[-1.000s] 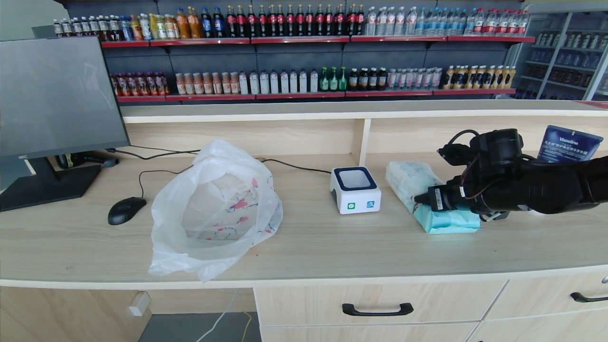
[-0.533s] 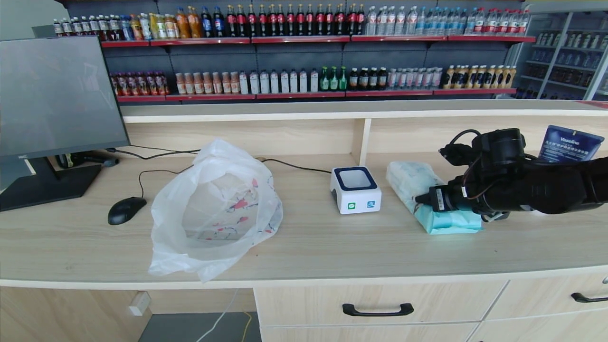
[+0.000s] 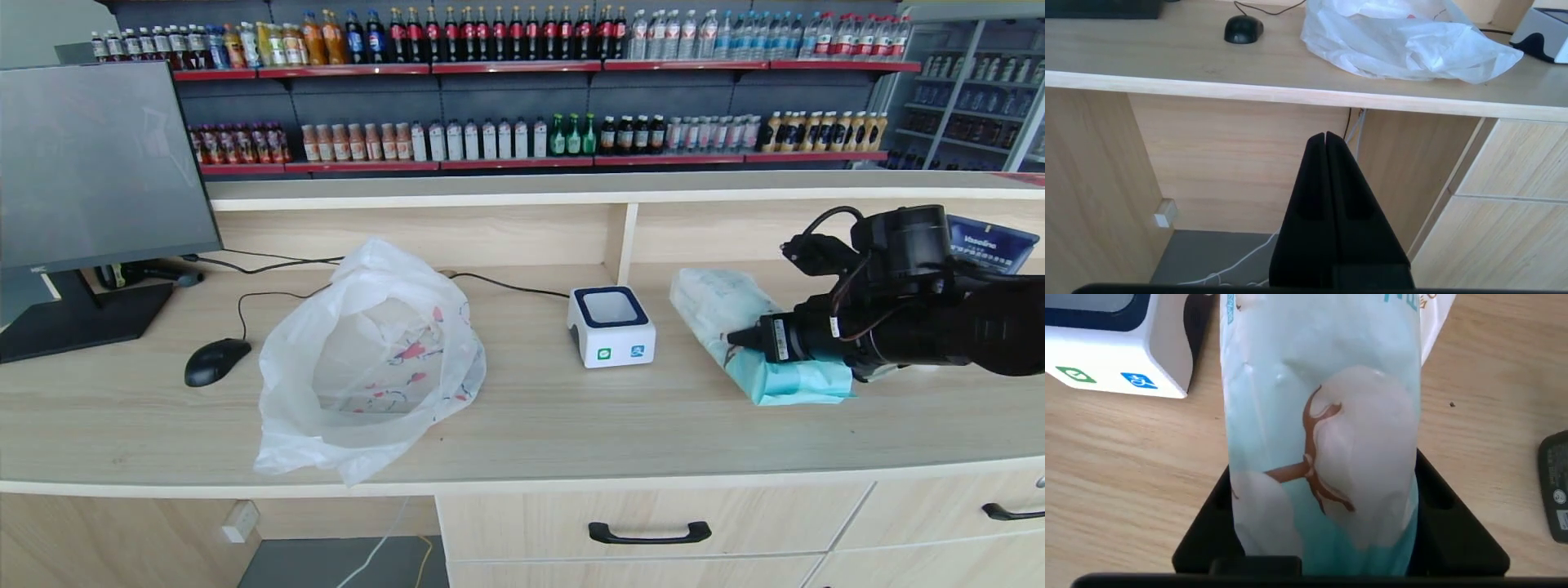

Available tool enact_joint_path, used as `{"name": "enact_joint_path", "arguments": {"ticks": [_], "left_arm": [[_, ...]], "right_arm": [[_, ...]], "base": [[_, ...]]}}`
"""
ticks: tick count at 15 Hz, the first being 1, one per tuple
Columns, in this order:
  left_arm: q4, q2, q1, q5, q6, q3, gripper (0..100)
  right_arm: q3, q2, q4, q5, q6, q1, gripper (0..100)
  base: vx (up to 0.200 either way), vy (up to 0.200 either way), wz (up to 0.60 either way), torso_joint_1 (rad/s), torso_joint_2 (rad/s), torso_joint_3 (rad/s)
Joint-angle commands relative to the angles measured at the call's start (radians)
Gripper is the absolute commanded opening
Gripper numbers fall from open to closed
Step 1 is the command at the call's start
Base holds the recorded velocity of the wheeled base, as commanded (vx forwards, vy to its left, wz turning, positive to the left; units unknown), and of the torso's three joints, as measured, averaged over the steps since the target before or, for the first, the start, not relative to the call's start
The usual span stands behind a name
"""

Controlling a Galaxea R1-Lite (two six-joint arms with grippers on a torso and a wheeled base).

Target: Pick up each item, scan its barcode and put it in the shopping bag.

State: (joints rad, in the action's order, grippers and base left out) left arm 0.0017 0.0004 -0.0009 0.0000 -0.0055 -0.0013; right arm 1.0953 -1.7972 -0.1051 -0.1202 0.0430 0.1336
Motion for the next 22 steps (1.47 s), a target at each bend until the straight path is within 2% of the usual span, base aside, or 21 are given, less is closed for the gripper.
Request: {"name": "enact_joint_path", "arguments": {"ticks": [1,5,8,15,16,18,20,22], "left_arm": [[-0.002,0.0,0.001,0.0,-0.001,0.001,0],[0.0,0.0,-0.001,0.0,-0.001,0.0,0],[0.0,0.0,-0.001,0.0,-0.001,0.0,0],[0.0,0.0,-0.001,0.0,-0.001,0.0,0],[0.0,0.0,0.001,0.0,-0.001,0.001,0],[0.0,0.0,-0.001,0.0,-0.001,0.001,0],[0.0,0.0,0.001,0.0,-0.001,0.0,0],[0.0,0.0,-0.001,0.0,-0.001,0.0,0]], "right_arm": [[-0.058,0.116,-0.005,-0.022,-0.002,0.0,0],[-0.166,0.289,-0.01,-0.072,-0.035,0.001,0],[-0.281,0.447,-0.061,-0.091,-0.141,0.034,0],[-0.641,0.664,-0.343,-0.121,-0.391,0.136,0],[-0.713,0.702,-0.461,-0.128,-0.604,0.19,0],[-0.721,0.699,-0.604,-0.128,-0.821,0.205,0],[-0.75,0.697,-0.645,-0.131,-0.881,0.247,0],[-0.839,0.697,-0.809,-0.131,-1.008,0.336,0]], "base": [[0.0,0.0,0.0,0.0,0.0,0.0],[0.0,0.0,0.0,0.0,0.0,0.0],[0.0,0.0,0.0,0.0,0.0,0.0],[0.0,0.0,0.0,0.0,0.0,0.0],[0.0,0.0,0.0,0.0,0.0,0.0],[0.0,0.0,0.0,0.0,0.0,0.0],[0.0,0.0,0.0,0.0,0.0,0.0],[0.0,0.0,0.0,0.0,0.0,0.0]]}}
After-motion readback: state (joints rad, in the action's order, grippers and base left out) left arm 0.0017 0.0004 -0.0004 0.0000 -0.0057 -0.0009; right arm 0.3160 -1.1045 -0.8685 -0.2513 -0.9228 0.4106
